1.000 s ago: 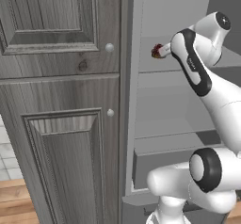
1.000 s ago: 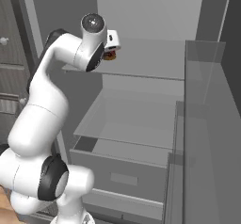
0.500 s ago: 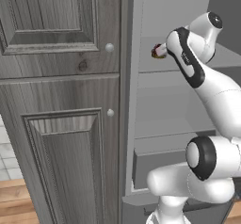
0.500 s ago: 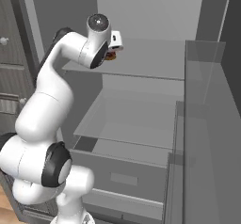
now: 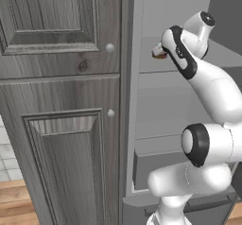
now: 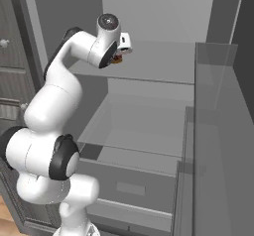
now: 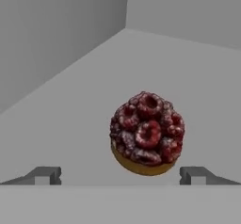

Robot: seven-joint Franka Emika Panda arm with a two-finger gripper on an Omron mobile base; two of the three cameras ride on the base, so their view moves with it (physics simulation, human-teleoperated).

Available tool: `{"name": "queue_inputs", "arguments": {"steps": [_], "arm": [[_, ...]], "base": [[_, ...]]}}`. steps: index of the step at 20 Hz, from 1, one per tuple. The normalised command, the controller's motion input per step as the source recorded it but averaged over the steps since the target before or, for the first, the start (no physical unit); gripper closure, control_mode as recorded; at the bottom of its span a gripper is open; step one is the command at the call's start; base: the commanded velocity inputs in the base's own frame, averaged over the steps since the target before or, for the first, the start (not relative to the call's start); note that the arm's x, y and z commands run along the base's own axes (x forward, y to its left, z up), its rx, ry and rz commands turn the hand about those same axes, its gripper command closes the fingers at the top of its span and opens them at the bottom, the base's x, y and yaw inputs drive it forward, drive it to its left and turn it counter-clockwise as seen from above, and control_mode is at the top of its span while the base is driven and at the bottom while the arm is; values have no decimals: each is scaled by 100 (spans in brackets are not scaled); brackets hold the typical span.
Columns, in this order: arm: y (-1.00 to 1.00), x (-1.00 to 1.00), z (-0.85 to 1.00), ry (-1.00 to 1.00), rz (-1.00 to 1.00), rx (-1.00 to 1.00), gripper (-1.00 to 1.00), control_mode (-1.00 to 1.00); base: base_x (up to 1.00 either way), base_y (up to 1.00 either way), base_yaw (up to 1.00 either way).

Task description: Take the cake and donut from the fridge and place them on the empty tray on the dining counter.

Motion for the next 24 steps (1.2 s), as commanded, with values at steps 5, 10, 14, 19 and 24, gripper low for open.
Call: {"name": "queue_inputs", "arguments": {"steps": [5, 10, 14, 19, 24], "arm": [[0, 33, -14, 3, 0, 0, -100, -100], [0, 37, -9, 1, 0, 0, -100, -100], [0, 34, -6, 1, 0, 0, -100, -100], [0, 28, -11, 2, 0, 0, -100, -100], [0, 25, -15, 1, 0, 0, -100, -100]], "base": [[0, 0, 0], [0, 0, 0], [0, 0, 0], [0, 0, 0], [0, 0, 0]]}}
